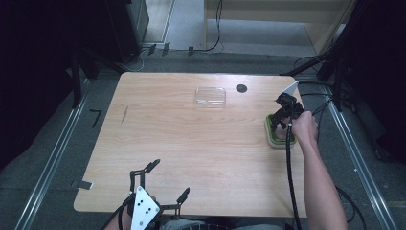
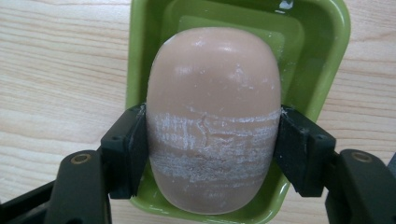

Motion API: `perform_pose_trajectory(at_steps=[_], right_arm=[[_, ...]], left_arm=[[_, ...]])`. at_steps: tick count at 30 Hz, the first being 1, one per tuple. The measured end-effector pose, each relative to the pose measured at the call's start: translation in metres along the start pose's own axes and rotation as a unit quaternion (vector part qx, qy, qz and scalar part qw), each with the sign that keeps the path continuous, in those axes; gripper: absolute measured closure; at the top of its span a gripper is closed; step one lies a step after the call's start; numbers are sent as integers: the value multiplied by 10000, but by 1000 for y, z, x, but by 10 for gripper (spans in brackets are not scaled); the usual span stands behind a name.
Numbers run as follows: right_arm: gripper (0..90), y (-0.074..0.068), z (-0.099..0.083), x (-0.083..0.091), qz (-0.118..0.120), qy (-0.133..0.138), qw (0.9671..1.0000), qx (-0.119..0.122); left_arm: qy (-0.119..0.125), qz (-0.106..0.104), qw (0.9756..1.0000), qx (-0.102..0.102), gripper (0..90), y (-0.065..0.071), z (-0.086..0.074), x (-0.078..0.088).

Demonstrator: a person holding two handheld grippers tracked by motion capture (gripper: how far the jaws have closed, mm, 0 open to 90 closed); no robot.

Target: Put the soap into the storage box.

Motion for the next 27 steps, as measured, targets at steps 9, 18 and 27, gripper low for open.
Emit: perform_pose_trajectory(at_steps=[9, 18, 27], right_arm=[[337, 2, 1, -5, 9, 38, 9998, -200], [337, 2, 1, -9, -31, 38, 9995, -325], [313, -1, 1, -7, -196, 49, 9993, -304]], left_arm=[[4, -4, 10000, -2, 0, 0, 0, 0], [0, -6, 10000, -5, 0, 0, 0, 0], [-18, 4, 10000, -9, 0, 0, -1, 0]])
Point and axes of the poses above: each handheld gripper's, and its own axes: x roughly backward along the jaws, z roughly out of its top, y roughly to its right, the point moved 4 cm from there along -x, roughly forward along the jaws, and after that the axes turned 5 degrees about -y, right-handed, at the moved point
